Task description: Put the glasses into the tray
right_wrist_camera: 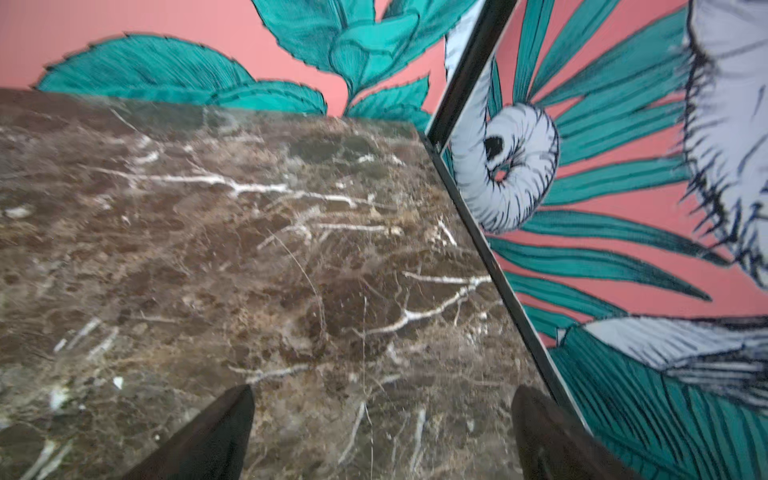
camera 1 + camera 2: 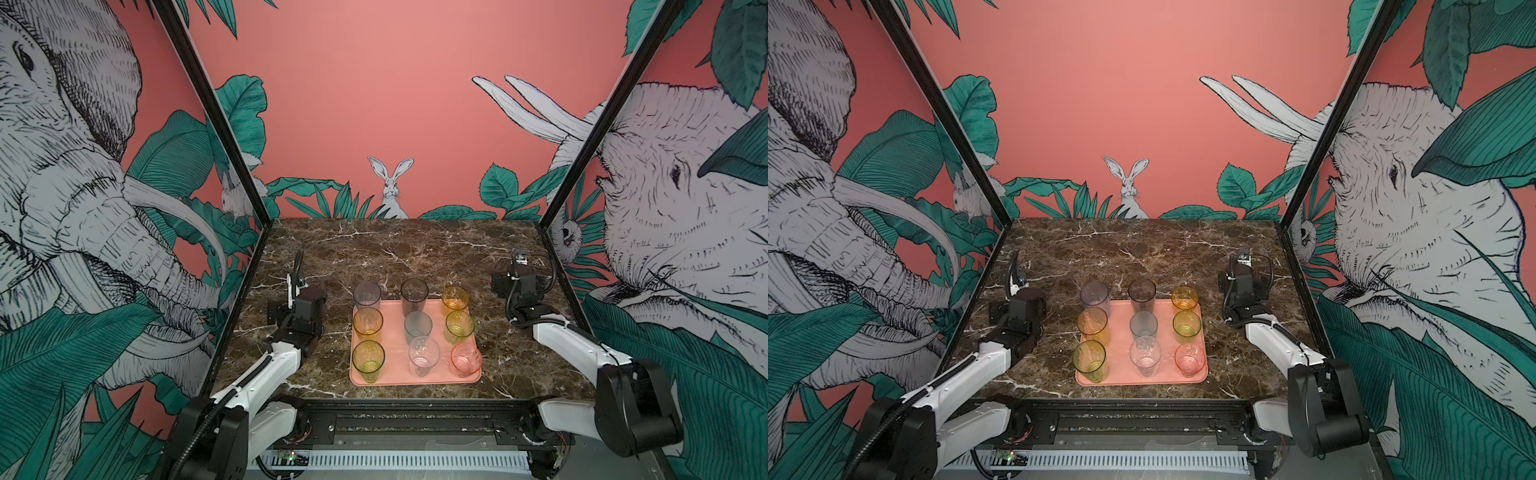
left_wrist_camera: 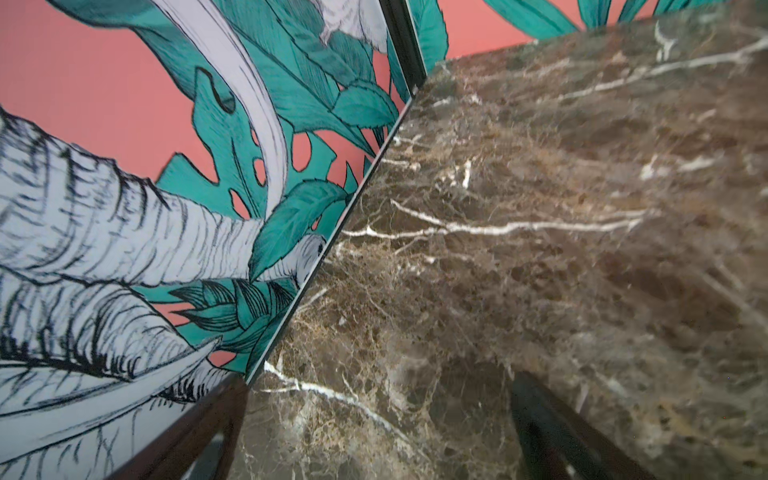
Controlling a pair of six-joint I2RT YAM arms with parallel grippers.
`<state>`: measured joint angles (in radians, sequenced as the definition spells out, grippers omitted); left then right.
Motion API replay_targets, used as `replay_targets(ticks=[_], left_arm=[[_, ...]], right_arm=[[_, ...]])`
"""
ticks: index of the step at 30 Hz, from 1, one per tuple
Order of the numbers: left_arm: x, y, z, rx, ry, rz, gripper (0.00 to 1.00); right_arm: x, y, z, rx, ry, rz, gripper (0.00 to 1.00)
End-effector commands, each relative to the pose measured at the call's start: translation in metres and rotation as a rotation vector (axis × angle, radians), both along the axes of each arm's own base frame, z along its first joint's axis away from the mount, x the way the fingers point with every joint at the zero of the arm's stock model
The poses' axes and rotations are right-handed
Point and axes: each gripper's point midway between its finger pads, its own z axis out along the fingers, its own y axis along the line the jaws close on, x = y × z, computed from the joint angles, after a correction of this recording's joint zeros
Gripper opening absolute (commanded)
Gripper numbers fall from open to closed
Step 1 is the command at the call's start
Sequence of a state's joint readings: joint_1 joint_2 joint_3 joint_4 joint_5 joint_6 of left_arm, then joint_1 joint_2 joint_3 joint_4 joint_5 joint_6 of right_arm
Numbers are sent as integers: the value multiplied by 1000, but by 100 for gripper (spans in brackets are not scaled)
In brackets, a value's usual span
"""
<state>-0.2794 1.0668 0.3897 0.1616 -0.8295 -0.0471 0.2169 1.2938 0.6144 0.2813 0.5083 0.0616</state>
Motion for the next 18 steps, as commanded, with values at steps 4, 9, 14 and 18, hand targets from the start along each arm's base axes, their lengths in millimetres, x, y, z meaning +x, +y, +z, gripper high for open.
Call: replay_targets(ticks=[4, 9, 14, 18], left_arm=[[13, 0, 0, -30, -105, -60, 100], [28, -19, -1, -99, -158, -213, 99], [42, -22, -5, -122, -133, -253, 99], [51, -37, -7, -143, -124, -336, 99]], right_arm=[[13, -6, 5, -77, -119, -5, 99], [12, -7, -17, -93, -69, 18, 99], [5, -11, -33, -66, -135, 23, 99], [5, -7, -40, -61, -139, 50, 98]])
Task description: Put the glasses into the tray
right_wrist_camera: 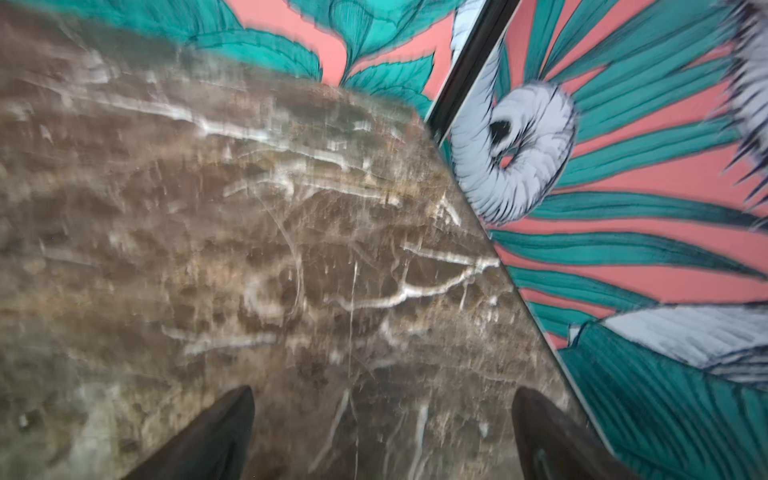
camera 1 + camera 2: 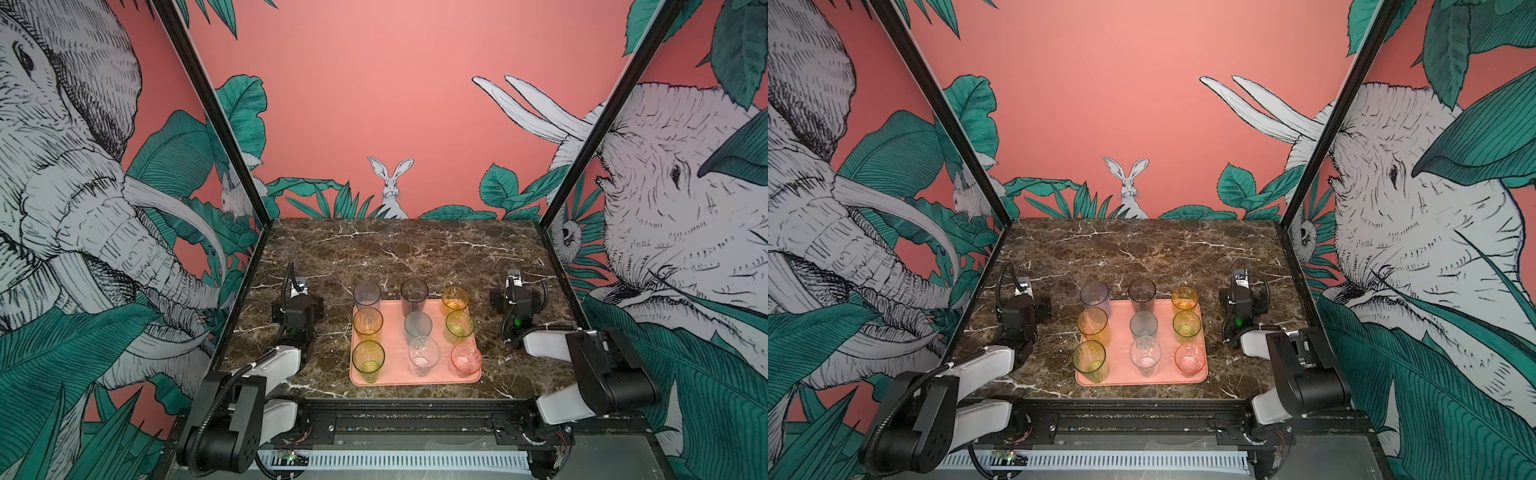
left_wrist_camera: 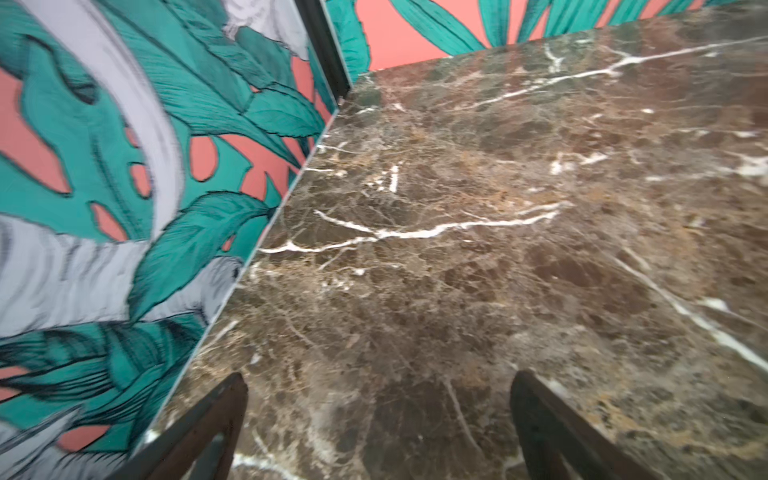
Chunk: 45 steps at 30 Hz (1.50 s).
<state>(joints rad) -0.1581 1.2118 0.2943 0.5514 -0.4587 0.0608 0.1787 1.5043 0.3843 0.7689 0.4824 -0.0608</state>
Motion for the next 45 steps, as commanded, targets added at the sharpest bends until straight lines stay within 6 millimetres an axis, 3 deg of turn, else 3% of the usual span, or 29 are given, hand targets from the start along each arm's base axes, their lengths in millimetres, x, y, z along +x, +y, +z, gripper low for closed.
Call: replay_targets(ticks=[1, 12, 17, 22, 25, 30, 45], left_arm=[[18, -16, 20, -27, -72, -93, 99], [43, -25, 23, -20, -135, -153, 99], [51, -12, 7, -85, -140, -131, 99], [60, -16, -6, -81, -113, -156, 99], [60, -15, -7, -85, -89, -146, 100], [60, -15, -7, -85, -89, -148, 100], [60, -15, -6, -82, -96, -145, 100]], right_arm=[[12, 5, 30, 26, -139, 24, 98], [5, 13, 29, 45, -187, 93, 99], [6, 13, 28, 55, -184, 103, 99], [8, 10, 20, 70, -207, 113, 99], [10, 13, 16, 85, -163, 124, 99], [10, -10, 18, 84, -176, -17, 99], [10, -9, 19, 82, -179, -14, 99]])
